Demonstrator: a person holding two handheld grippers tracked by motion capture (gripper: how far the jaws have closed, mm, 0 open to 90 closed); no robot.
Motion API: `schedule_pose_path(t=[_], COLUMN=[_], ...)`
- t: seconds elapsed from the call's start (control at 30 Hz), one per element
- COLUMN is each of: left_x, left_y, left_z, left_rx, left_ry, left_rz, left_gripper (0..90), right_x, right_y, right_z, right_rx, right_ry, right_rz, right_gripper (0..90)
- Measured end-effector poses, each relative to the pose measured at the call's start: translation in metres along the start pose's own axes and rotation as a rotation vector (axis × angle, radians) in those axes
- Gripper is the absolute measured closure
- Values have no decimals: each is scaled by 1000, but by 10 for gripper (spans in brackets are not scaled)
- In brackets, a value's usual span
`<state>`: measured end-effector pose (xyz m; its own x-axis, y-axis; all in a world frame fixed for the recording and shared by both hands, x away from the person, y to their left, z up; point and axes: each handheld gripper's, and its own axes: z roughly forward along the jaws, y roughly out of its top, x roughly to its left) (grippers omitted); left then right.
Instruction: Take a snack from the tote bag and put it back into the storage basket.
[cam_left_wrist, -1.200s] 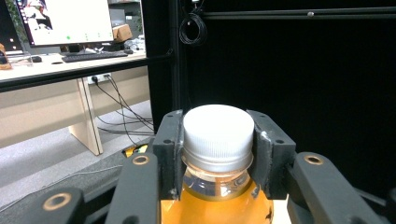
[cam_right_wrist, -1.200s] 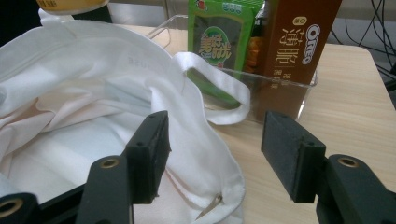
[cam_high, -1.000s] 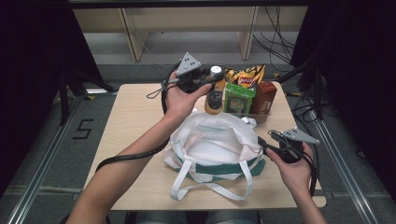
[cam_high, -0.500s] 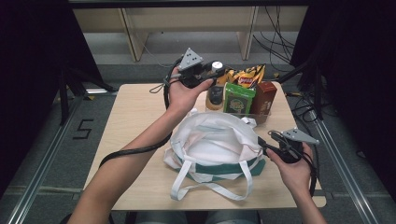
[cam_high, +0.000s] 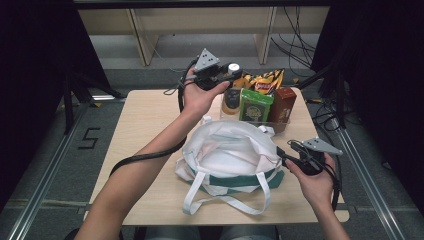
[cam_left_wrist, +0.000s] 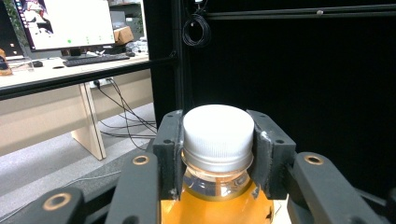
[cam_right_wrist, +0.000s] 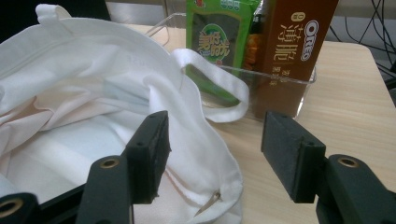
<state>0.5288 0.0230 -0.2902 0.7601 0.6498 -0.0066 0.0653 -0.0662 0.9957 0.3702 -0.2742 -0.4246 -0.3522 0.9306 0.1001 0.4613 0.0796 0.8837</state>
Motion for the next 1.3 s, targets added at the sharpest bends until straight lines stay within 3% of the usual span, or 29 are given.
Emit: schedule_pose_path(t=[0.07,0.53,0.6,0.73,0.8,0.83,0.9,0.97,1.03,1.07,1.17,1.23,1.3], left_x=[1,13,15,19,20,20,21,22,23,24,25,26,27], left_y=[-2,-12,-14,-18,-20,-21,-23,-24,-26,-27,-29,-30,-31], left_z=[2,15,18,22,24,26,28,30,32,33,35,35,36], left_rx=[3,41,47,55,60,64,69,71,72,75,78,80,82], left_ry=[0,16,20,28,31,31,31,31,32,33,37,37,38], left_rz=[-1,-7,-9,-11,-12,-10,-12,-12,-18,-15,-17,-19,-19], left_gripper=[588,588,588,588,588,588,588,588,588,588,588,588,588], right_x=[-1,-1,-3,-2,-4,-1,-4,-2,-5,-3,-2,-4,-3], right_y=[0,-1,-1,-1,-1,-1,-1,-1,-1,-2,-2,-1,-1], right_z=[1,1,1,0,1,1,1,0,2,1,1,2,1], right_rx=[-4,1,-2,9,-1,7,-2,8,-1,14,12,-7,6], right_ry=[-15,-4,-4,-10,-15,-6,-7,-7,-10,8,8,-8,-9], right_rz=[-4,-2,-29,-4,-30,13,-31,-7,-34,-7,-5,-29,-9], right_gripper=[424,424,424,424,424,424,424,424,424,424,424,424,424])
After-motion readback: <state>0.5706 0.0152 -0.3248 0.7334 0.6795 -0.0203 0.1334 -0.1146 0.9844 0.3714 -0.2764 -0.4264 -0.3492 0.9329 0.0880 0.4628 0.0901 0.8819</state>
